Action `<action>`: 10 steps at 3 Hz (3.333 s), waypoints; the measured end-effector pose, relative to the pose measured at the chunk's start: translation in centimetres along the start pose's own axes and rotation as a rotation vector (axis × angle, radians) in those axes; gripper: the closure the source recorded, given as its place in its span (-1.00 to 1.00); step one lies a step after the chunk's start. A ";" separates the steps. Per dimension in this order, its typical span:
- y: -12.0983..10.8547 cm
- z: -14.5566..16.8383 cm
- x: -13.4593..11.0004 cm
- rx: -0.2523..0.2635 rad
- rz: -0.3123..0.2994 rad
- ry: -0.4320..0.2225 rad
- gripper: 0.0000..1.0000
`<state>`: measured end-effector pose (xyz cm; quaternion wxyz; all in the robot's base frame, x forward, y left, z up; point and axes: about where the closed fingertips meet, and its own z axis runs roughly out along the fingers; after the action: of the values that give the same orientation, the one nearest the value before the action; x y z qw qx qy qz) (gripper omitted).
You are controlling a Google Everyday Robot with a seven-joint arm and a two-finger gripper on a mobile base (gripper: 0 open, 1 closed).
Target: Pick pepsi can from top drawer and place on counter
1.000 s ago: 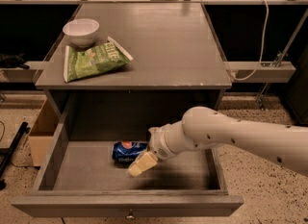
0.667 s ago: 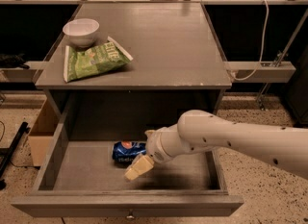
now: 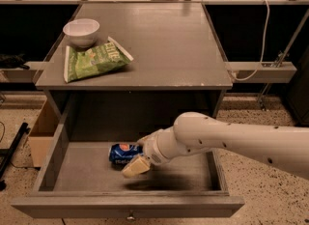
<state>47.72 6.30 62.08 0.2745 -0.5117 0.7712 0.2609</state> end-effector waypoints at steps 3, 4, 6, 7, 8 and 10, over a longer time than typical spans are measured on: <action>0.0 0.0 0.0 0.000 0.000 0.000 0.89; 0.0 0.0 0.0 0.000 0.000 0.000 1.00; -1.1 -3.5 -0.8 0.037 0.023 0.028 1.00; -2.3 -8.6 -2.4 0.109 0.028 0.043 1.00; -2.8 -12.7 -4.4 0.167 0.013 0.054 1.00; -2.3 -18.4 -8.3 0.247 -0.050 0.049 1.00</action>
Offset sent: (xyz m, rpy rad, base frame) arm 0.0000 0.0000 0.0000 0.0000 0.0000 0.0000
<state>49.70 -1.69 80.59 0.3227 -0.4993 0.7910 0.1445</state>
